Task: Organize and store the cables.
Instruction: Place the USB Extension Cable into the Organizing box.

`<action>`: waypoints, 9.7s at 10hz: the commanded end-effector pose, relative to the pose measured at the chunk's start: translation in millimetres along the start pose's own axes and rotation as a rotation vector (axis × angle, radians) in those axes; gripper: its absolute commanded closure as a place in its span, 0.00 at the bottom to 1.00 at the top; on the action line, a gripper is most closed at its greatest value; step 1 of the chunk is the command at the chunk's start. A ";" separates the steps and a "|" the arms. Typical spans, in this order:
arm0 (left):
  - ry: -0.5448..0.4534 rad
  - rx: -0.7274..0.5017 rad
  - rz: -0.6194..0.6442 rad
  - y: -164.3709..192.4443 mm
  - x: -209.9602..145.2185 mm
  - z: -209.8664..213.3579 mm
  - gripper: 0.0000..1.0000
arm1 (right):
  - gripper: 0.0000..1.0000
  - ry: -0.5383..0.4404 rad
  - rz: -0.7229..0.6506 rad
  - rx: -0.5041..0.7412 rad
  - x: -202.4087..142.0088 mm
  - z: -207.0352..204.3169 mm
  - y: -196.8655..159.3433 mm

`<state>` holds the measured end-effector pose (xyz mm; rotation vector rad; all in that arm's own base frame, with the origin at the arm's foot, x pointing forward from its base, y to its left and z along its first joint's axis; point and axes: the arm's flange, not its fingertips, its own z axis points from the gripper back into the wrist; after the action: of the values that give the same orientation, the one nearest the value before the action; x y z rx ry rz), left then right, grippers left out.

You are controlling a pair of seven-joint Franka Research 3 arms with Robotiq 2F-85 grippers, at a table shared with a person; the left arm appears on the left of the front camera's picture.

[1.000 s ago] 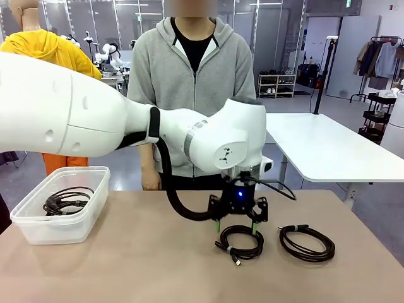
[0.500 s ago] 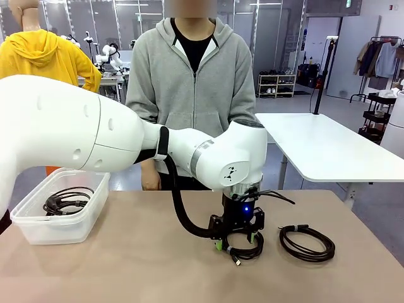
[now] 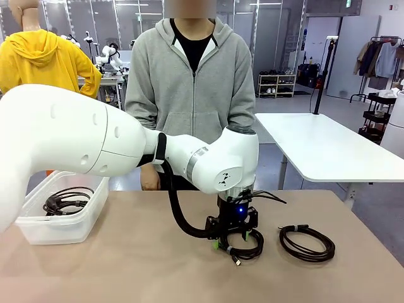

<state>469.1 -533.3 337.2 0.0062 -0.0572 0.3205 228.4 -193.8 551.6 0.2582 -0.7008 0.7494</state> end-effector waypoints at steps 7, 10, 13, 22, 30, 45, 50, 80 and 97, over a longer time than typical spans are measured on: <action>-0.016 0.046 0.055 4.4 2.9 -36.4 0.71 | 0.00 0.013 -0.022 -0.007 1.7 -0.5 0.9; -0.016 0.018 0.070 9.1 0.0 -30.3 1.00 | 0.00 0.013 -0.022 -0.007 1.7 -0.5 0.9; -0.016 0.012 0.078 6.2 -1.2 -26.6 1.00 | 0.00 0.013 -0.022 -0.007 1.7 -0.5 0.9; -0.255 -0.052 -0.259 100.4 -21.5 176.9 1.00 | 0.00 0.013 -0.022 -0.007 1.7 -0.5 0.9; -0.225 0.006 -0.296 124.0 4.1 202.7 0.83 | 0.00 0.013 -0.022 -0.007 1.7 -0.5 0.9; -0.241 0.128 -0.269 481.3 169.9 181.2 0.83 | 0.00 0.013 -0.022 -0.007 1.7 -0.5 0.9; -0.202 0.092 -0.152 475.1 277.1 105.0 0.83 | 0.00 0.013 -0.022 -0.007 1.7 -0.5 0.9; -0.332 -0.196 -0.400 516.1 215.6 173.2 0.16 | 0.00 0.013 -0.022 -0.007 1.7 -0.5 0.9; -0.518 -0.183 -1.040 568.1 43.8 198.0 0.16 | 0.00 -0.001 -0.001 0.001 0.8 -0.1 0.6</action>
<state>318.6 17.9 534.8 -0.0777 -0.5667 -0.7474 228.6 -192.8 552.1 0.2605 -0.7016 0.7498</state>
